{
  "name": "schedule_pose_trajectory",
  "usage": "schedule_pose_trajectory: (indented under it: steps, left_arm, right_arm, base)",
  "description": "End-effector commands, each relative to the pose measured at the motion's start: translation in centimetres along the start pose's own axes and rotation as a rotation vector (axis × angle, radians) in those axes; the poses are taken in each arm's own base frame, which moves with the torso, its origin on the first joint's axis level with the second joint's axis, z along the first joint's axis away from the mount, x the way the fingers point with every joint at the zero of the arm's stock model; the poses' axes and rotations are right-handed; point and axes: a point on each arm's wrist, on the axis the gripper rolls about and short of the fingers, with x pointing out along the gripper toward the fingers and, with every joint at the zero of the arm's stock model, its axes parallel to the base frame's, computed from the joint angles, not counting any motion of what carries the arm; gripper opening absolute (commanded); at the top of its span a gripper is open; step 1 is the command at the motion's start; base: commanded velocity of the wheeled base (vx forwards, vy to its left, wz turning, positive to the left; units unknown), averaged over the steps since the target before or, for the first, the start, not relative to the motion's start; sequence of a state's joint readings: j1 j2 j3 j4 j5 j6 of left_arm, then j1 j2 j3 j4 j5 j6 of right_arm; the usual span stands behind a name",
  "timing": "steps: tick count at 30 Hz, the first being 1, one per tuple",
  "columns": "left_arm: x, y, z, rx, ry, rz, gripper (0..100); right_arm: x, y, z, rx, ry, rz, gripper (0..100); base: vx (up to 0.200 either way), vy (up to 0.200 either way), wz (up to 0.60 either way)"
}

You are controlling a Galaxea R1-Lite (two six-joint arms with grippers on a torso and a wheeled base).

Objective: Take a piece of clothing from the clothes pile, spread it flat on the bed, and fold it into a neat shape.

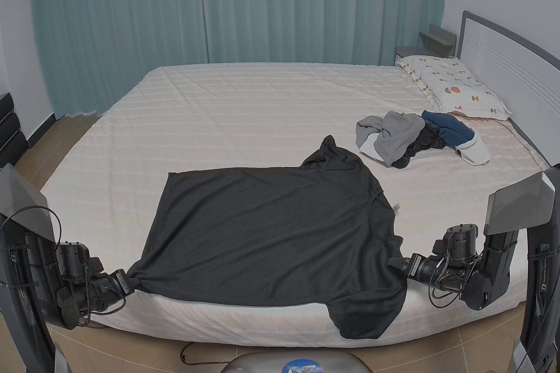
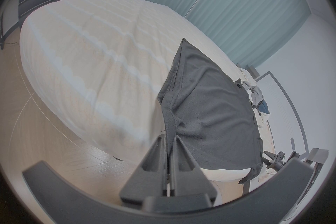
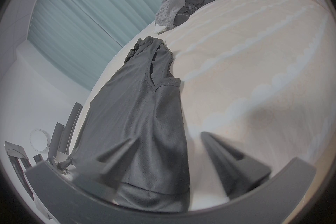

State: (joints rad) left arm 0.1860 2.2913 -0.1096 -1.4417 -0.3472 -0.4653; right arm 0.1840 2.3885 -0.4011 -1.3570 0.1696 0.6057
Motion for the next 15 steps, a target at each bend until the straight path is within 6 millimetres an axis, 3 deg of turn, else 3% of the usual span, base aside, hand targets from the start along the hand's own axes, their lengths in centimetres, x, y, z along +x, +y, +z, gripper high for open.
schedule_pose_trajectory:
  steps: [1, 15]
  left_arm:
    - [0.0, 0.1, 0.1, -0.001, -0.005, 0.000, 0]
    - [0.5, -0.1, 0.6, -0.062, -0.030, -0.013, 0]
  right_arm:
    - [0.8, 0.4, 0.4, -0.009, -0.013, 0.008, 0]
    - [3.9, 2.2, 4.7, -0.020, -0.142, 0.004, 0]
  base:
    - [0.000, 0.000, 0.00]
    - [0.000, 0.000, 0.00]
